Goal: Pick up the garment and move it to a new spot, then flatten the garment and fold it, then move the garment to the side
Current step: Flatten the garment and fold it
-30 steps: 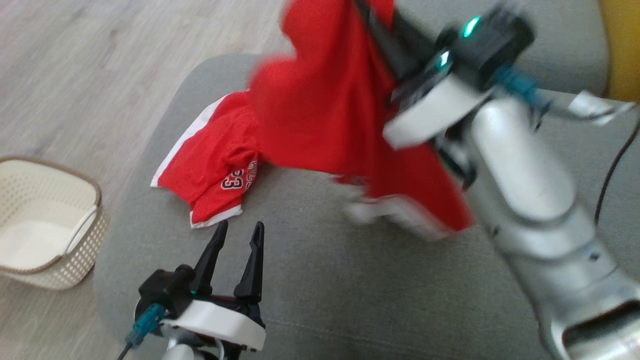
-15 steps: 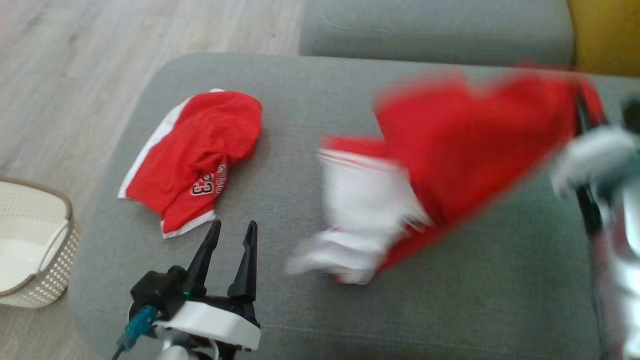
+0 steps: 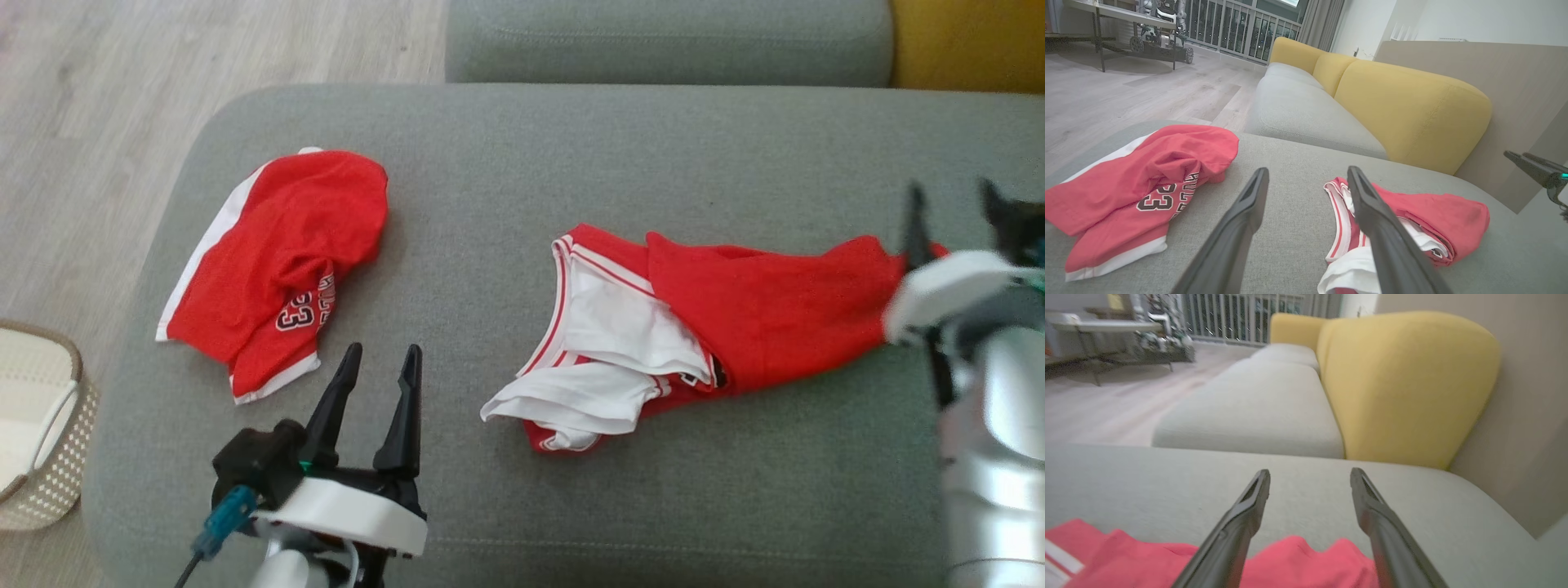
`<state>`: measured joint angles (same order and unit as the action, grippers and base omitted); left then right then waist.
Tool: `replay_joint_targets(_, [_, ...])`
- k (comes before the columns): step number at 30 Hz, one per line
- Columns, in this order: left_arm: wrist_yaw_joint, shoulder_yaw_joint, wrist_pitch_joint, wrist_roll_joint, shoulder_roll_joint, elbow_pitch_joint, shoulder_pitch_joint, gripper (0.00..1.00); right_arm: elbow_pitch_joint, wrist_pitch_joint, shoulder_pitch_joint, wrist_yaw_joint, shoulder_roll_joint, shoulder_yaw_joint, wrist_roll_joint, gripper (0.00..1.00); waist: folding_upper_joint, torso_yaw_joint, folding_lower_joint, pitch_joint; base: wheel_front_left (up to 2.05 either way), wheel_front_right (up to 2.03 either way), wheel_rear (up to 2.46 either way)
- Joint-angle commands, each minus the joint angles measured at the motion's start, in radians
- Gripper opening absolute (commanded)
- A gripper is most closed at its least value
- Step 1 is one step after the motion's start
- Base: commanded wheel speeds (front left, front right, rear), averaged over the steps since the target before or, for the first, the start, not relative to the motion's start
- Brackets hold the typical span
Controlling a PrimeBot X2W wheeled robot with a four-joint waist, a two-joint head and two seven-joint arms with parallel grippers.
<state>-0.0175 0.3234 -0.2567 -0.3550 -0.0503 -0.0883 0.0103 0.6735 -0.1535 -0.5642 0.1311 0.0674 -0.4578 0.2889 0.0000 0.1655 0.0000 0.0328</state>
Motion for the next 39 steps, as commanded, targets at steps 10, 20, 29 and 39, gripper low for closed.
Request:
replay_joint_targets(10, [0.015, -0.07, -0.005, 0.012, 0.0, 0.071, -0.033, 1.0, -0.335, -0.092, 0.164, 0.0, -0.017, 0.405, -0.276, 1.0, 0.0, -0.032, 0.0, -0.041, 0.0, 0.0, 0.0])
replay_joint_targets(20, [0.031, -0.057, -0.005, 0.017, 0.0, 0.078, -0.012, 1.0, -0.511, -0.1, 0.429, 0.0, -0.017, 0.486, -0.354, 1.0, 0.0, -0.054, 0.0, -0.034, 0.0, 0.0, 0.0])
replay_joint_targets(29, [0.022, -0.05, -0.005, 0.021, 0.0, 0.063, -0.019, 1.0, -0.487, -0.077, 0.435, 0.0, -0.017, 0.462, -0.389, 1.0, 0.0, -0.045, 0.0, -0.017, 0.0, 0.0, 0.0])
replay_joint_targets(39, [0.01, -0.01, -0.005, 0.023, 0.0, 0.05, -0.054, 1.0, -0.268, 0.039, 0.226, 0.0, -0.017, 0.398, -0.432, 1.0, 0.0, 0.021, 0.0, 0.054, 0.0, 0.0, 0.0])
